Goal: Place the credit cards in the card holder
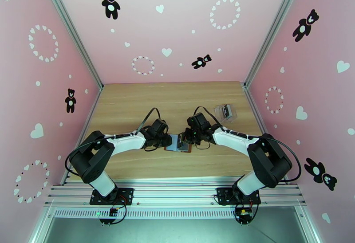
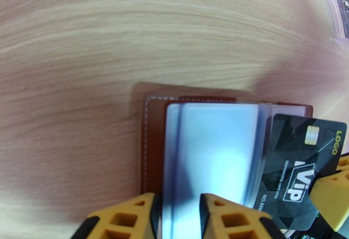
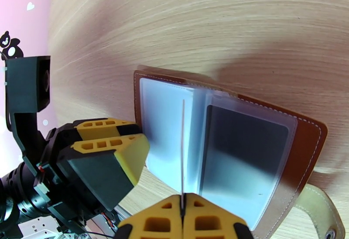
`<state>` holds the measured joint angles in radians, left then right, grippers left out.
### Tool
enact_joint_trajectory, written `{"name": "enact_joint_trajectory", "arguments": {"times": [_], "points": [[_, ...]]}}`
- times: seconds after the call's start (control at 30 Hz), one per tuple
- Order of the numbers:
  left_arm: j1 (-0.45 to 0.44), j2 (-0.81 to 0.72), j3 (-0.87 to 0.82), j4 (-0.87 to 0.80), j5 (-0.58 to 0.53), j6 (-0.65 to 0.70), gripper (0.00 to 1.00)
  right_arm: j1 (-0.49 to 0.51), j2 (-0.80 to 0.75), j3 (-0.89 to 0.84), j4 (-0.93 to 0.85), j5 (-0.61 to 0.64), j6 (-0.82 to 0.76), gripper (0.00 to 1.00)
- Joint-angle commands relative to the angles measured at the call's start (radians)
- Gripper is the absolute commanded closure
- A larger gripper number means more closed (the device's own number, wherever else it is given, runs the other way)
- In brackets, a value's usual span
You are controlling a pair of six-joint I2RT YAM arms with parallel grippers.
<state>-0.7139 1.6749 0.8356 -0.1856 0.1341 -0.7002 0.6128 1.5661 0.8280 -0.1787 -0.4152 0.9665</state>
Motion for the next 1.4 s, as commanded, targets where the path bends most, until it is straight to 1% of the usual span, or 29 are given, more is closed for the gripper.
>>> {"name": "enact_joint_trajectory", "arguments": {"times": [0.0,0.03,0.3,0.87,1.37], "points": [[0.008,0.023,-0.013,0.026,0.0,-0.008,0.7,-0.004,0.003,-0.024,0.021,0.002,0.017,1.0],[0.008,0.022,-0.044,0.026,-0.002,-0.009,0.7,-0.005,0.003,-0.028,0.026,0.001,0.021,1.0],[0.007,0.023,-0.073,0.048,0.001,-0.022,0.7,-0.005,0.004,-0.061,0.067,-0.003,0.05,1.0],[0.007,0.006,-0.087,0.044,-0.002,-0.024,0.7,-0.005,0.009,-0.074,0.105,-0.038,0.069,1.0],[0.007,0.005,-0.092,0.021,-0.027,-0.018,0.7,-0.005,0.033,-0.095,0.168,-0.06,0.072,1.0]]}}
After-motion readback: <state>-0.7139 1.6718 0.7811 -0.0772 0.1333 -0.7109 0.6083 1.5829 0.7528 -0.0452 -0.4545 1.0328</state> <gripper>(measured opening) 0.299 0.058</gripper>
